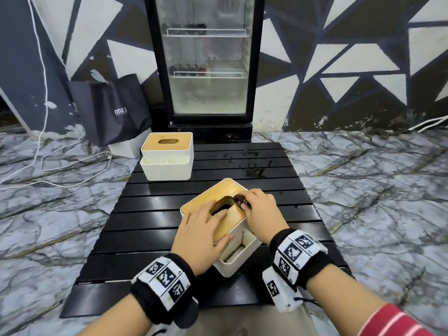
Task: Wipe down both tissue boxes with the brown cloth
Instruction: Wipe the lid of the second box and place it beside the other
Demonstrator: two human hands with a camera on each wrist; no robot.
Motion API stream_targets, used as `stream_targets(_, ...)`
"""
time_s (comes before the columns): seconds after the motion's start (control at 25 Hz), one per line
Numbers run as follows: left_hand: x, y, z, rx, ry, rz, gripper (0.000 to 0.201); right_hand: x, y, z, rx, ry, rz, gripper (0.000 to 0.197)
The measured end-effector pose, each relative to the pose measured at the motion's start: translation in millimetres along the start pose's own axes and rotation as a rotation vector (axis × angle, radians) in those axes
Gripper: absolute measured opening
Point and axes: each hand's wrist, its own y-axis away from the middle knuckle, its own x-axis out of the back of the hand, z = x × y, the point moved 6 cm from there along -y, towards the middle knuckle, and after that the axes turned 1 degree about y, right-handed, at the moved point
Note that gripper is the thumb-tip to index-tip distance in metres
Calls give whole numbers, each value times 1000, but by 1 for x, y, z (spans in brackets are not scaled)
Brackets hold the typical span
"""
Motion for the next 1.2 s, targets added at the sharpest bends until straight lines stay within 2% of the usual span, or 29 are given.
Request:
stream_targets(0.08,-2,2,-13,35,31,-4,63,5,8,4,-10,-9,-13,33)
stream_targets(0.24,3,-2,-34,88,144,47,65,13,28,9,29,-121,-62,34)
stream_targets(0.4,7,-7,-40,127,315,105,41,16,37,9,87,-191,-62,33)
stream_targets(0.48,7,-6,-41,115,326,115,39,26,39,15,68,-272,17,31)
stream_targets(0.6,4,-2,-43,108,340,92,53,41,47,49,-42,-268,182,29)
stream_targets(0.68,2,-1,-44,98,363,99,54,29,53,77,-118,-148,110,29)
stream_targets(0.76,1,0,-42,95,386,118,40,4,59,100,-154,-4,-80,30)
stream_targets(0.84,1,0,-42,101,399,142,36,-12,62,109,-143,66,-191,30)
stream_targets(1.0,0,0,-42,108,397,148,36,-21,65,109,-100,85,-223,33)
stream_targets(1.12,0,0,-42,98,387,145,36,-24,69,112,-111,86,-210,34)
stream_targets(1.2,0,-1,-42,99,392,132,37,-22,71,111,-126,143,-259,40)
